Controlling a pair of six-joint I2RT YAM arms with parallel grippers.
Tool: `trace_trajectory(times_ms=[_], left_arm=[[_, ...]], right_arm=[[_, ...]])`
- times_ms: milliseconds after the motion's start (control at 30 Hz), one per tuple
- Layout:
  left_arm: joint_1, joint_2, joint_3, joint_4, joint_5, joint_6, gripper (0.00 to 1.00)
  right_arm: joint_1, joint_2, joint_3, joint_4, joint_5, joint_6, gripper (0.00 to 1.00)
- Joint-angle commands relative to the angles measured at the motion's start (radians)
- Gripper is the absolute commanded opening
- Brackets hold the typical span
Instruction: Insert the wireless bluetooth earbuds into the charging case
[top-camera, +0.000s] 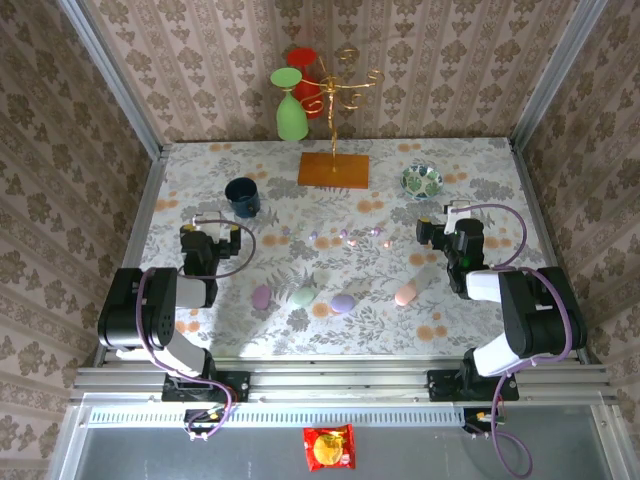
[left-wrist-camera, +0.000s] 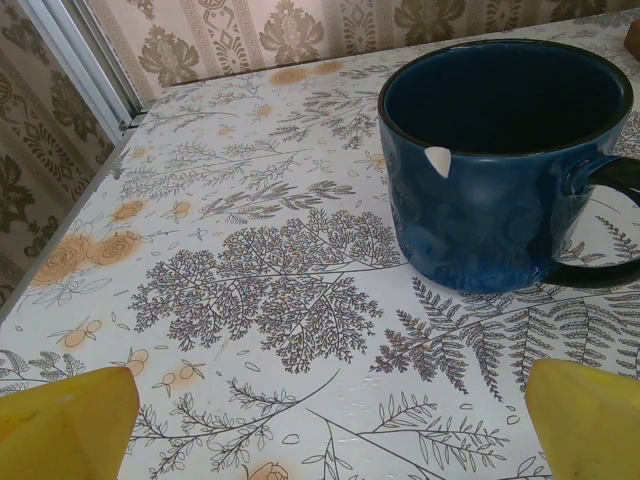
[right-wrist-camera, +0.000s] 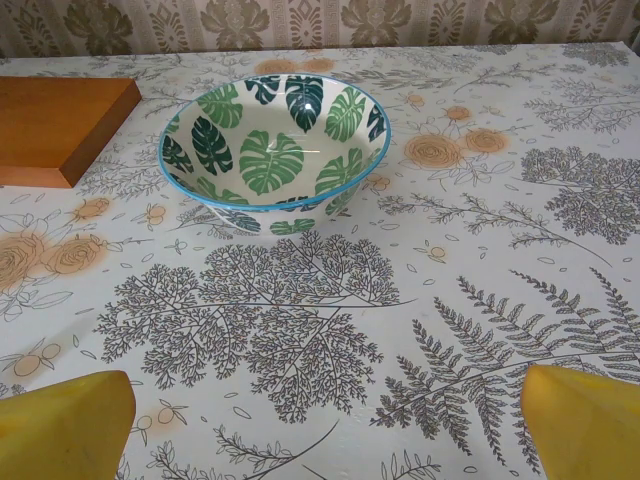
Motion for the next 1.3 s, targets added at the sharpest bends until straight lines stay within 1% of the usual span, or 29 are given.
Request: trace_trajectory(times_ms=[0, 367, 600, 867, 1000, 1100, 1133, 1200, 1267], left_arm=[[0.004, -0.003, -0.004, 0.019, 0.003, 0.011, 1.0], [0.004, -0.003, 0.002, 0.013, 0.005, 0.008, 1.0], [0.03, -0.003, 0.032, -0.048, 0.005, -0.025, 1.0], [0.033, -0.002, 0.03, -0.043, 0.006, -0.025, 1.0], [-0.01, -0.009, -0.007, 0.027, -0.057, 0.006, 1.0], [-0.03, -0.032, -0.045, 0.093, -0.121, 0.014, 1.0], [-0.043, -0.052, -0.054, 0.089, -0.145, 0.02, 1.0], [-0.073, -0.113, -0.05, 0.028, -0.175, 0.042, 1.0], [-0.109, -0.193, -0.038, -0.074, -0.213, 0.067, 1.0]], right_arm=[[-0.001, 0.014, -0.009, 0.04, -0.003, -0.007, 1.0], [-0.002, 0.014, -0.01, 0.04, -0.004, -0.005, 1.0], [-0.003, 0.015, -0.01, 0.04, -0.003, -0.005, 1.0], [-0.002, 0.014, -0.01, 0.04, -0.003, -0.005, 1.0], [-0.001, 0.008, -0.011, 0.041, -0.012, -0.01, 1.0], [0.008, -0.02, 0.0, -0.002, -0.022, -0.028, 1.0], [0.01, -0.03, -0.007, 0.002, -0.019, -0.03, 1.0], [0.017, -0.065, -0.017, -0.012, -0.01, -0.034, 1.0], [0.023, -0.115, -0.002, -0.1, -0.017, -0.035, 1.0]])
